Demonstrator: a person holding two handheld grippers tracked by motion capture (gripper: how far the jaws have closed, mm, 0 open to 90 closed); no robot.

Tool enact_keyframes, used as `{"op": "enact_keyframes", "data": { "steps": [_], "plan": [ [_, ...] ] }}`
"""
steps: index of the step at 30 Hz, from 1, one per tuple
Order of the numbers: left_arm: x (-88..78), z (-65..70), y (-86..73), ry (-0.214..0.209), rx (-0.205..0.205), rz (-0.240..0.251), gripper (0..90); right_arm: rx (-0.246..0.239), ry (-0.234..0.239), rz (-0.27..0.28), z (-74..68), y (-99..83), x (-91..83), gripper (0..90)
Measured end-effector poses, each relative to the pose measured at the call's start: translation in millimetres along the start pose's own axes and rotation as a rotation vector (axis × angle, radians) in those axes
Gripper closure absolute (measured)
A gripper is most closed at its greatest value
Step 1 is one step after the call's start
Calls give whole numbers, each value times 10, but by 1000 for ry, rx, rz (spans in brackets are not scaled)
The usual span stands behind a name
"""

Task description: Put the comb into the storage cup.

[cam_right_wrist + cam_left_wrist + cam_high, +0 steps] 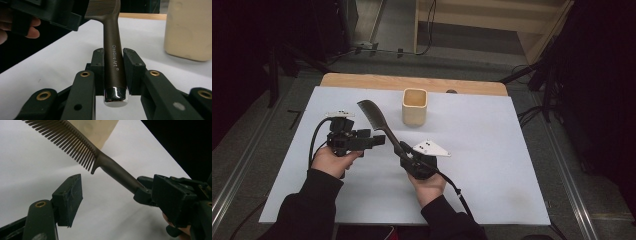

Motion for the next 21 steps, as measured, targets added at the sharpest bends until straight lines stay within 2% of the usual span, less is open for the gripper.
{"op": "enact_keyframes", "data": {
  "steps": [4, 9, 13, 16, 21],
  "plan": [
    [38, 14, 35, 8, -3, 0, 255, 26, 7, 12, -11, 9, 14, 703],
    [72, 34, 75, 18, -5, -4, 268, 33, 5, 30, -28, 28, 29, 703],
    [93, 45, 104, 25, -11, 7, 268, 29, 1, 38, -46, 39, 38, 703],
    [114, 67, 115, 41, 4, 18, 268, 24, 0, 43, -61, 49, 44, 703],
    [166, 73, 124, 54, 5, 13, 268, 14, -8, 52, -88, 64, 41, 702]
  ]
}}
Point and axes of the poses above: each handheld gripper's, and its own axes: x roughly forward along the jaws, y roughly out of its top, z roughly to its right, the point moved 1 cm from there along x, roughly forward along the jaws, and after that the axes turned 6 degrees about -x, right-handed, at the moved point
